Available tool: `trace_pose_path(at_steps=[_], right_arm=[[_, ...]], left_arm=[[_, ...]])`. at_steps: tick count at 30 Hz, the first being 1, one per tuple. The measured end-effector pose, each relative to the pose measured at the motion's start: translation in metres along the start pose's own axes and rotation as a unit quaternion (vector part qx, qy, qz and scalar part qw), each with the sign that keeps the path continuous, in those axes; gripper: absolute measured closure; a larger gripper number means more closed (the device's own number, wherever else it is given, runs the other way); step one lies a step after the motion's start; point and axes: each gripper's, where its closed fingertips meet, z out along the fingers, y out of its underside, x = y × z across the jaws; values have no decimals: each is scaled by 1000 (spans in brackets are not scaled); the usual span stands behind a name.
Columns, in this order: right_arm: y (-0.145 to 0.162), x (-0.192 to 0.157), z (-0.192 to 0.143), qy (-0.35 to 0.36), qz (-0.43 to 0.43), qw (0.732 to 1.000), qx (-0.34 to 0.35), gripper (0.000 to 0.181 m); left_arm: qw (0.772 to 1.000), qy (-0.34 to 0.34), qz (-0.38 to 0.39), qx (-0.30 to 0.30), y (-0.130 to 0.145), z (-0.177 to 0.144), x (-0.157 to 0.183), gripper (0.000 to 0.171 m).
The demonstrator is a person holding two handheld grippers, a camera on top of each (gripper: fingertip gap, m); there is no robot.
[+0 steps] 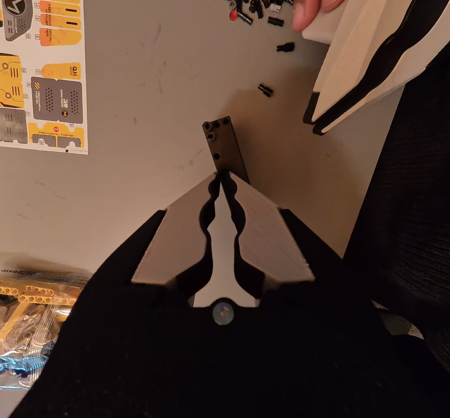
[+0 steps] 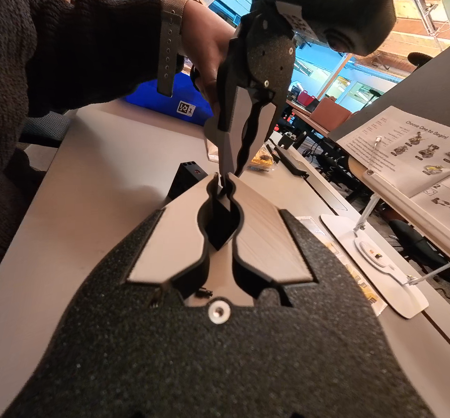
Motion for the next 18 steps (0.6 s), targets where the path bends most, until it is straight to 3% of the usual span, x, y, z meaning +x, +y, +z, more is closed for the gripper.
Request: trace_pose_path(at_steps=[7,18], right_arm=[[0,0,0,-1,0,1000,-1,176],[2,-1,0,0,-3,1000,-5,176]], left_arm=[[1000,-20,8,21,-3,0,-6,168],[998,11,5,64,-14,5,-6,168]])
